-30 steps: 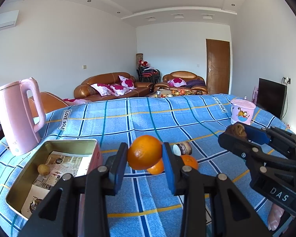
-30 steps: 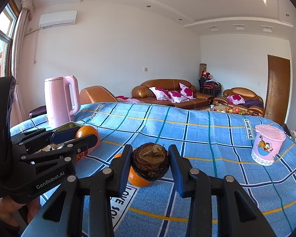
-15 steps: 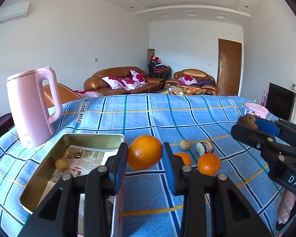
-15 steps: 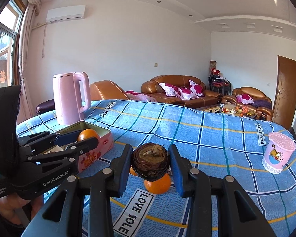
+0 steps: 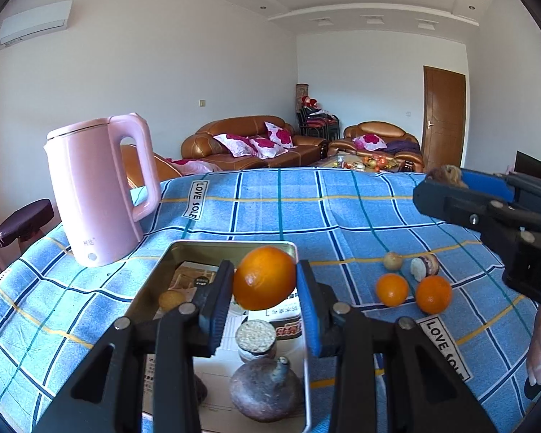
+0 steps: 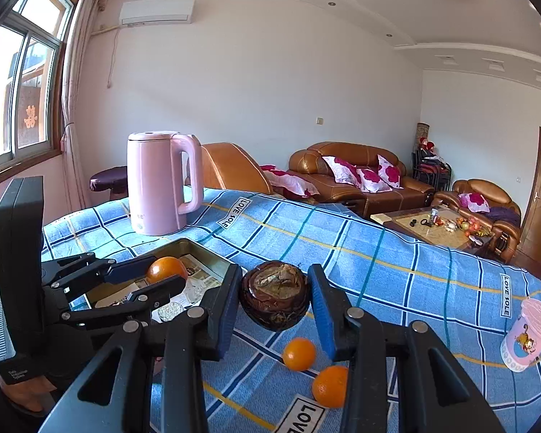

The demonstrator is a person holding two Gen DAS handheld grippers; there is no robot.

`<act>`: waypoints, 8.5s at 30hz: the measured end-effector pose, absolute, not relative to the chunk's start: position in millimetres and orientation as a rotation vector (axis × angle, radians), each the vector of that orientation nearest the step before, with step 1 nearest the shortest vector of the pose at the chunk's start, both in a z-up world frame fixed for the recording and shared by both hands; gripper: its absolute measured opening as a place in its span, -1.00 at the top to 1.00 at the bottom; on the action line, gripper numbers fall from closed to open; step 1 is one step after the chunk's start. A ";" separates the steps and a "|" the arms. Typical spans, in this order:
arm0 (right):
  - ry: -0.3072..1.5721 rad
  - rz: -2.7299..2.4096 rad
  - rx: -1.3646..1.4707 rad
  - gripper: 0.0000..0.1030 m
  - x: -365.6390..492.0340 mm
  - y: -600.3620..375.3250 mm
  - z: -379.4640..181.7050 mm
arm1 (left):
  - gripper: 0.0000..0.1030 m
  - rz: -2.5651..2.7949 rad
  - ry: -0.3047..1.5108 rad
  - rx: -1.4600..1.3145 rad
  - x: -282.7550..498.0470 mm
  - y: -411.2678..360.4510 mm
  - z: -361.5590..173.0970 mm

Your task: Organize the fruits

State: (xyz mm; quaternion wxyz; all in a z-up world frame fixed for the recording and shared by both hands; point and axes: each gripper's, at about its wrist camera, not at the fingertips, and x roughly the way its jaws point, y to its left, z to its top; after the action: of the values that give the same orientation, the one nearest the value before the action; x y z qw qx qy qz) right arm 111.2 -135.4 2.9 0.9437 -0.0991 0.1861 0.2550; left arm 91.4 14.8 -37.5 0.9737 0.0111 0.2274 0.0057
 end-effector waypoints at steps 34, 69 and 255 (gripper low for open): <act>0.563 0.669 -0.227 0.23 154.1 -42.7 -58.4 | 0.28 0.141 0.635 -0.054 119.9 94.7 -66.5; 0.669 0.279 -0.115 -0.23 148.7 -207.3 -67.7 | -0.85 -0.003 0.539 0.032 102.5 -6.5 -39.7; 0.327 0.304 -0.042 0.06 95.8 -239.3 -44.2 | 0.28 -0.188 0.382 0.116 107.4 -89.3 -44.5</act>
State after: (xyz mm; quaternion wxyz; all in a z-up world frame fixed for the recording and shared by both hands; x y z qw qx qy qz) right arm 95.8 -239.3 -44.2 0.9750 -0.0208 0.1621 0.1506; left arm 107.4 -89.3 -44.5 0.9757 0.0574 0.1897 -0.0932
